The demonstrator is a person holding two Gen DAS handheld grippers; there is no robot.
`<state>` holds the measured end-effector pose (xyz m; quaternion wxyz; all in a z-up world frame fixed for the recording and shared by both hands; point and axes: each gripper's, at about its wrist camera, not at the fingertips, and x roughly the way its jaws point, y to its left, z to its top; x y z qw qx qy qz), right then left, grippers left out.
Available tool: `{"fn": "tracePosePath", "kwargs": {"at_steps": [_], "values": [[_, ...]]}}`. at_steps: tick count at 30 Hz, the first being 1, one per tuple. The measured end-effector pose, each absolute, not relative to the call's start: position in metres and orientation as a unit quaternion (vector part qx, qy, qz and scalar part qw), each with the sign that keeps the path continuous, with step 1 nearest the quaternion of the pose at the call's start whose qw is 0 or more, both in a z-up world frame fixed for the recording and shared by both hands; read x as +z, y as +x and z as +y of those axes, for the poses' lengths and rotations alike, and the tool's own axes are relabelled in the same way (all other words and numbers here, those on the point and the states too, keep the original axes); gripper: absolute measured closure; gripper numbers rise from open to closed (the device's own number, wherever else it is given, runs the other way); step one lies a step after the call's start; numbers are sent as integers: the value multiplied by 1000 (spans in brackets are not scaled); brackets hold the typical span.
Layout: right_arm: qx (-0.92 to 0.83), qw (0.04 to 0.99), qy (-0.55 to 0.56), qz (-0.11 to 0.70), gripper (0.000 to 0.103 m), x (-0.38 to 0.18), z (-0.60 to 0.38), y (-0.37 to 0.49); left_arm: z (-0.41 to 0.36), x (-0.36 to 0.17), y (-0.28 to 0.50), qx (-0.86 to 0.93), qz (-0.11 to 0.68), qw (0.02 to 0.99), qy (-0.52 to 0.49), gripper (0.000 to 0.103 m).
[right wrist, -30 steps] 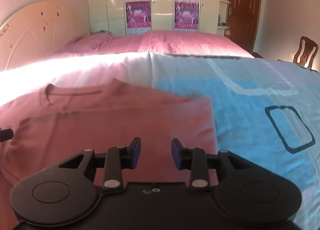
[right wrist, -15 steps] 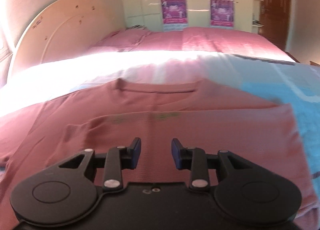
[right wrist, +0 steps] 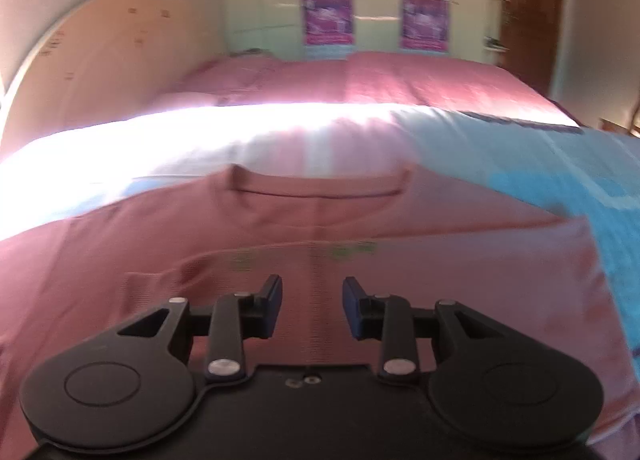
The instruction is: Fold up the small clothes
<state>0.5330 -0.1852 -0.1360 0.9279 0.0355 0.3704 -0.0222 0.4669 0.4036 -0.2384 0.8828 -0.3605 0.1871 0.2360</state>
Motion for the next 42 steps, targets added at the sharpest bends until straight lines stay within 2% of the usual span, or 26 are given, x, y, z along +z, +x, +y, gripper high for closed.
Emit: {"fn": "tracePosePath", "kwargs": {"at_steps": [3,7,15,23,27,28,29,30,31,32,34,35,42], "values": [[-43,923,45,379,71,-141,-194,538,394,-233,473,235,185,894,-334,91],[-47,924,50,375,71,-142,-203,536,352,-199,481,182,169,924,-291,92],[-41,928,72,363,71,-131,-217,522,173,-153,554,-15,203,956,-209,92],[-24,929,126,347,69,-114,-238,501,0,-170,607,-146,283,942,-110,92],[-12,927,150,344,67,-110,-252,494,-60,-184,617,-179,335,924,-52,90],[-7,924,159,347,61,-111,-256,494,-70,-189,618,-170,351,920,-33,76],[-1,921,168,350,55,-113,-260,493,-77,-194,620,-166,359,918,-17,66],[2,920,173,351,41,-113,-263,492,-80,-195,617,-174,352,919,-18,47],[3,921,174,350,34,-113,-264,489,-81,-190,613,-181,344,921,-25,39],[8,921,175,348,36,-114,-264,487,-78,-183,608,-181,335,924,-28,39],[36,914,196,352,53,-117,-265,485,-69,-168,592,-172,312,934,-23,39],[46,910,204,358,55,-120,-264,486,-61,-163,577,-165,305,938,-25,39],[92,879,225,410,59,-151,-246,502,59,-178,513,-12,302,953,-15,39]]}}
